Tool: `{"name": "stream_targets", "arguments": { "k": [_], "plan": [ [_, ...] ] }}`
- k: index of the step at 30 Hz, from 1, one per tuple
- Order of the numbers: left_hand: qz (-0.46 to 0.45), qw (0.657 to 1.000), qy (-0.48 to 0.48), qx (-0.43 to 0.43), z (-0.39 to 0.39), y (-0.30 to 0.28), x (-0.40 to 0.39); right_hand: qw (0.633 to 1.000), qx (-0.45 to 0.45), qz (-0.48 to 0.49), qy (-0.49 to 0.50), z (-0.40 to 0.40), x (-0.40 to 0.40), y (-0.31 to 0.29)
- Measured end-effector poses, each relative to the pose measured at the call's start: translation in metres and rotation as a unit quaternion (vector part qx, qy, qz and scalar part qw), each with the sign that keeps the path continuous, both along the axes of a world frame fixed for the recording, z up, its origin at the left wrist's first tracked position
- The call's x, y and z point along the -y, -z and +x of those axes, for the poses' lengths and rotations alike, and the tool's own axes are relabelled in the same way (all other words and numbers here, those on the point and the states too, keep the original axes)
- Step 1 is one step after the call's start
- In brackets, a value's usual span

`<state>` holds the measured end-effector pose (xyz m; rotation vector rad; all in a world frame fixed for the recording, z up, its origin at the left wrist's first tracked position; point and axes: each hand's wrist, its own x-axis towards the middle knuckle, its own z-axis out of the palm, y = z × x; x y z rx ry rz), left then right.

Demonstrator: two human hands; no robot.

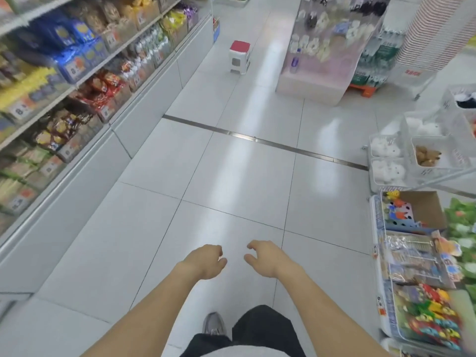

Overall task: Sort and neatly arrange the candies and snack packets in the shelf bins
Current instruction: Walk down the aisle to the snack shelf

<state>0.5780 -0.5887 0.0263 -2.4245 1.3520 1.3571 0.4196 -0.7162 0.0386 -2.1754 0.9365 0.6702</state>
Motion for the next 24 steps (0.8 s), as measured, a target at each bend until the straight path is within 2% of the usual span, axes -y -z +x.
{"name": "stream_targets", "arguments": {
  "k": [9,17,24],
  "plan": [
    [0.021,1.000,-0.002,0.022,0.168,0.022,0.223,0.999,-0.012,0.030,-0.008,0.168,0.208,0.037],
    [0.012,0.999,-0.051,0.012,0.312,0.001,0.402,0.999,-0.007,0.010,-0.051,0.319,0.414,0.017],
    [0.011,0.999,-0.048,0.000,0.466,0.020,0.555,0.999,-0.004,0.004,-0.042,0.469,0.568,0.032]
  ]
}}
